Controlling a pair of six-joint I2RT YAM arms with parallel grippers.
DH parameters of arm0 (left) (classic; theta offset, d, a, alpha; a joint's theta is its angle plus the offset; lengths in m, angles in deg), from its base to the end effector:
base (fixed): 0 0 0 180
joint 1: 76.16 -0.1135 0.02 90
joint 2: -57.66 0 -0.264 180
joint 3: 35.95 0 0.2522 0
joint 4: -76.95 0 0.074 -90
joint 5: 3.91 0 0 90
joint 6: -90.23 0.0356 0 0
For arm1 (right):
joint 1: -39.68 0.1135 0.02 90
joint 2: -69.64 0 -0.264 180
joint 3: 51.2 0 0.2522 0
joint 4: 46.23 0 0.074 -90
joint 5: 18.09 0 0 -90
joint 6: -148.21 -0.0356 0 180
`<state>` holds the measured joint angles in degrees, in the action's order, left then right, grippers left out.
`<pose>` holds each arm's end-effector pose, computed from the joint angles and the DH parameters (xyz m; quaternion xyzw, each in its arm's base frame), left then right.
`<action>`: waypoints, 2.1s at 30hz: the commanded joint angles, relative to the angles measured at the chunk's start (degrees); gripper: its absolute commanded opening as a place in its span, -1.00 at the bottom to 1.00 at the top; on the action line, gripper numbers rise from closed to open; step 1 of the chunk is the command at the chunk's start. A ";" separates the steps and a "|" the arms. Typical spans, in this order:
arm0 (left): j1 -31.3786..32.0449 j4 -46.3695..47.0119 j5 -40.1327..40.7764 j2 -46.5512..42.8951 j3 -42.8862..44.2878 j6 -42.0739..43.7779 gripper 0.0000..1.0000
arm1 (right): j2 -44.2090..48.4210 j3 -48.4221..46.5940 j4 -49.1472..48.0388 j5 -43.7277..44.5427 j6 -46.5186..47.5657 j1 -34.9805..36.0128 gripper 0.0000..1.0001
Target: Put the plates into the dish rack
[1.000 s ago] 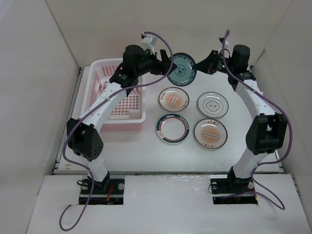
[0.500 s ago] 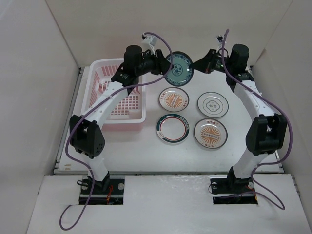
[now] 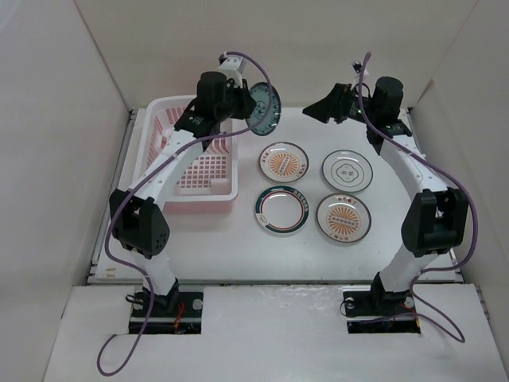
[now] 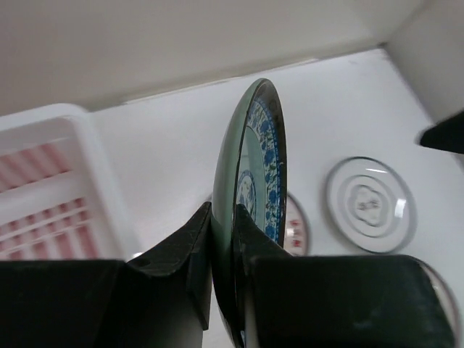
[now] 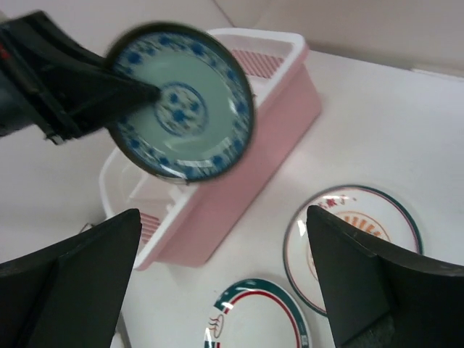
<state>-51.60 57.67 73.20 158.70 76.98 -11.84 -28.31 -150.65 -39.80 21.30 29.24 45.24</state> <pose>0.3834 -0.1839 0.4106 0.1549 0.7340 -0.2862 0.5962 0.4003 0.0666 0.3733 -0.1478 0.7109 0.4822 0.4902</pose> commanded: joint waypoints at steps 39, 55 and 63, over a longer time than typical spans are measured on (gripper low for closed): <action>-20.60 35.14 29.75 -7.96 -30.97 40.02 -1.00 | 3.21 3.16 11.82 18.53 11.48 16.40 1.00; -21.83 42.07 32.66 -5.06 -37.12 37.74 -1.00 | 3.12 3.16 11.82 18.00 12.01 16.94 1.00; -21.83 42.70 32.48 -2.68 -38.36 36.51 -1.00 | 3.12 3.16 11.82 18.00 12.01 16.94 1.00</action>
<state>-73.28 95.33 105.61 156.16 39.17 26.17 -25.84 -146.63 -26.47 40.01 40.47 61.57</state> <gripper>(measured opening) 0.095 0.998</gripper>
